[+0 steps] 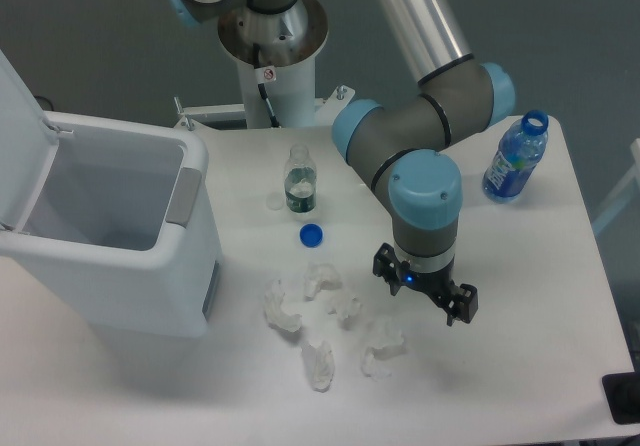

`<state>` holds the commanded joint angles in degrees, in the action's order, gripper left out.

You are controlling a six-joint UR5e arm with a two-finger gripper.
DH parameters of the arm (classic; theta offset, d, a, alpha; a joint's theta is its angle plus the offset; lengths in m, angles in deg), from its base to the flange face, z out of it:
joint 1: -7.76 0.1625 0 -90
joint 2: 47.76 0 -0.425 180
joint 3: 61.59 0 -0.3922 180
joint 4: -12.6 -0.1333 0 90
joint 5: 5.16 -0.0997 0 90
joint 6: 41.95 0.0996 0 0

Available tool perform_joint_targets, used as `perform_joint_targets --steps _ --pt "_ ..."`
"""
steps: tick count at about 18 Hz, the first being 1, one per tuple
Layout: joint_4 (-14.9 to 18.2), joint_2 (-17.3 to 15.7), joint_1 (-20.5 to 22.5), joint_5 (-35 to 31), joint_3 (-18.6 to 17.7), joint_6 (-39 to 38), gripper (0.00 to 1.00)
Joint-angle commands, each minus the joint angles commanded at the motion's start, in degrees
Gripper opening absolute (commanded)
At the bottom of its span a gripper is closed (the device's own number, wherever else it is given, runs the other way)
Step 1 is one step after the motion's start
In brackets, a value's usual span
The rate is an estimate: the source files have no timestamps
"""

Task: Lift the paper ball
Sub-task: 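Move the open gripper over the crumpled white paper pieces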

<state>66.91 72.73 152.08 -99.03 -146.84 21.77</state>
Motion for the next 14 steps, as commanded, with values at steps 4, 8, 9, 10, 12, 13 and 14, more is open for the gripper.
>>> perform_joint_targets --steps 4,8,9,10,12,13,14 --pt "-0.1 0.0 0.0 0.1 0.1 0.0 1.00" --pt "-0.4 0.4 -0.2 0.6 0.4 0.1 1.00" --pt "-1.2 0.6 -0.3 0.9 0.3 0.1 1.00" --pt "-2.0 0.9 -0.3 1.0 0.1 0.0 1.00" --pt "-2.5 1.2 -0.3 1.0 0.0 -0.3 1.00" --pt "-2.5 1.3 -0.4 1.1 0.1 -0.4 1.00" --pt "-2.5 1.8 -0.5 1.7 0.6 -0.4 1.00"
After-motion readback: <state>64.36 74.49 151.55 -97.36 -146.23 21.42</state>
